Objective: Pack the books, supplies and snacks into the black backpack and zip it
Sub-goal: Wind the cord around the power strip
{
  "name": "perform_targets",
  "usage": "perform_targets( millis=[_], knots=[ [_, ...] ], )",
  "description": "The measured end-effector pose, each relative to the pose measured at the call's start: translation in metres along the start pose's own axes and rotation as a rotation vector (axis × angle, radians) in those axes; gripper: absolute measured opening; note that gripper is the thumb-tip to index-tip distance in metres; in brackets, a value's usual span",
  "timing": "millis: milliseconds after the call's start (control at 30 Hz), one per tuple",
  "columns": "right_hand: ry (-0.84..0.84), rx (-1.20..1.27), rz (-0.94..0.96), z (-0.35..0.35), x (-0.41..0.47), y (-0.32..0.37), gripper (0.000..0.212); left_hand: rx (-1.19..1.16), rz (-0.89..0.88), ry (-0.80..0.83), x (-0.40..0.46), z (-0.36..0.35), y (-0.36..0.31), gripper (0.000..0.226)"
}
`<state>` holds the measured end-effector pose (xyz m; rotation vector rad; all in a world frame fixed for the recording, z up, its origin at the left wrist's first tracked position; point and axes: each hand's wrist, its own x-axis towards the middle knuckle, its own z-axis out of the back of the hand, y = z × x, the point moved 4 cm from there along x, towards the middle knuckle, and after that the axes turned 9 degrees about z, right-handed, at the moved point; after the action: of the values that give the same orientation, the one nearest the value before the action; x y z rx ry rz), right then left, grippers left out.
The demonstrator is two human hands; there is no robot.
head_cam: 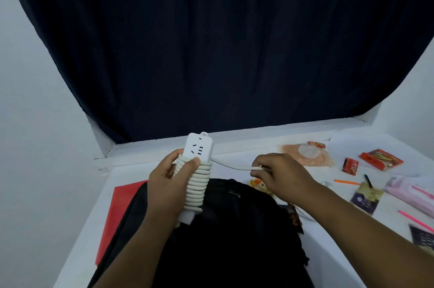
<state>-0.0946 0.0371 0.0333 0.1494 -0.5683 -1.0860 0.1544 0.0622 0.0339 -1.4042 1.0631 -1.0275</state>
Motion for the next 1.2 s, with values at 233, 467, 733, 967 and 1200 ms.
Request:
perform_targets(
  millis=[233, 467, 733, 967, 1200],
  knots=[
    [-0.099, 0.012, 0.264, 0.007, 0.005, 0.051, 0.01, 0.198, -0.036, -0.075, 0.005, 0.024, 0.009, 0.023],
    [-0.145, -0.019, 0.392, 0.013, 0.025, 0.088, 0.01, 0.493, -0.156, 0.124, 0.002, 0.029, 0.012, 0.043],
    [-0.118, 0.013, 0.464, 0.004, 0.041, 0.11, 0.013, 0.665, -0.256, 0.195, 0.005, 0.02, 0.001, 0.07],
    [-0.145, 0.078, 0.376, 0.006, 0.039, 0.101, 0.012, 0.784, -0.199, 0.194, 0.007, 0.013, 0.003, 0.055],
    [-0.047, 0.481, -0.023, 0.015, 0.022, 0.05, 0.017, 0.655, -0.148, 0.167, 0.007, 0.013, 0.004, 0.042]
  ],
)
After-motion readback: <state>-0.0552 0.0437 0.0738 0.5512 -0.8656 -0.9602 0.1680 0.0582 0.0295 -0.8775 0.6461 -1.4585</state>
